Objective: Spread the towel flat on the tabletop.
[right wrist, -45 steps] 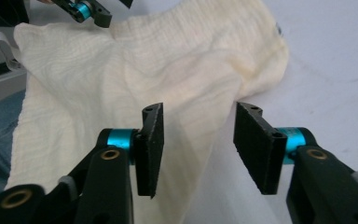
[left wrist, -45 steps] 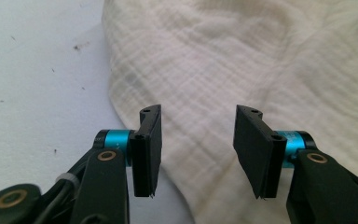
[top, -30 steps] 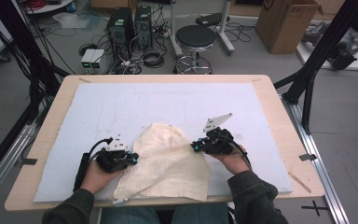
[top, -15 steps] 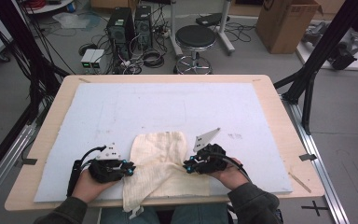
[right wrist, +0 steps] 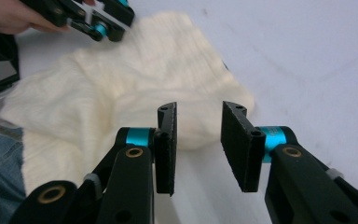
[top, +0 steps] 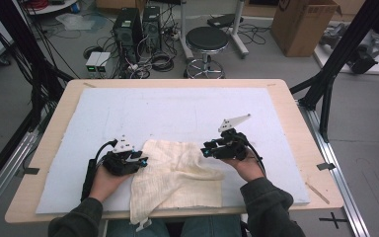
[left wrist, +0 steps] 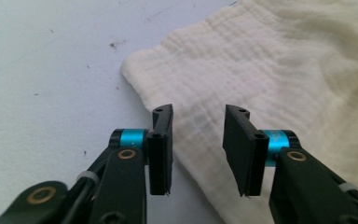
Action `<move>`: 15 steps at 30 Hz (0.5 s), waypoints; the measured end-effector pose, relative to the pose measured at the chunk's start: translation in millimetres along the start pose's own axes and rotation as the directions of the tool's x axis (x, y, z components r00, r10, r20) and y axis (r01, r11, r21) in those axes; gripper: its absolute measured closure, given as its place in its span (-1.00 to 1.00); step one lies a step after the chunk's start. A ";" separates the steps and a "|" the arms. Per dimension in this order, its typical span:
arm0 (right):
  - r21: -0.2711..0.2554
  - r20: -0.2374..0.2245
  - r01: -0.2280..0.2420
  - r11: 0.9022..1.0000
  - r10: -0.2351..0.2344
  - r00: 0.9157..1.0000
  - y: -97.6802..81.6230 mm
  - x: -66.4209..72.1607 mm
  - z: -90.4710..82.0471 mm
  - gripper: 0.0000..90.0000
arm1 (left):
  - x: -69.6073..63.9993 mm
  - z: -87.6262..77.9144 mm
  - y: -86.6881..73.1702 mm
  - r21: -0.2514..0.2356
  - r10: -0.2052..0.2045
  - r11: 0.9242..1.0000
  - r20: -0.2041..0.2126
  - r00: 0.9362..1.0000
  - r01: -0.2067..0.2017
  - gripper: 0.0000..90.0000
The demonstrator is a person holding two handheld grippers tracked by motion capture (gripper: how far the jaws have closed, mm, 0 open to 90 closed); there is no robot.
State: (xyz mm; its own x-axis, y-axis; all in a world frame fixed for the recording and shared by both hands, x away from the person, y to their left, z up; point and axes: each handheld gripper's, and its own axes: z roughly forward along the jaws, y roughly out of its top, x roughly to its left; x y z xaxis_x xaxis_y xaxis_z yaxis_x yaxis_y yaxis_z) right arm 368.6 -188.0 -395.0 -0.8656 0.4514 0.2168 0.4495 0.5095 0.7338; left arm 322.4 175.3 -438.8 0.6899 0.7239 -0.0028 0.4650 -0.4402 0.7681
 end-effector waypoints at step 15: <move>0.102 -0.033 0.001 0.995 0.002 0.999 5.4 8.5 54.5 0.93 | -5.4 -2.3 3.0 0.025 0.046 0.999 0.013 0.999 -0.046 0.92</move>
State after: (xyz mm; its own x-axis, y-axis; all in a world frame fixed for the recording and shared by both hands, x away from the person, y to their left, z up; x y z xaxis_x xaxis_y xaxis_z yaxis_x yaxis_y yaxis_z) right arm 375.7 -141.4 -424.3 -0.8714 0.4279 0.2399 0.4688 0.5823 0.6642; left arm 318.8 171.3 -435.0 0.7179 0.6957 0.0240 0.4463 -0.4865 0.7511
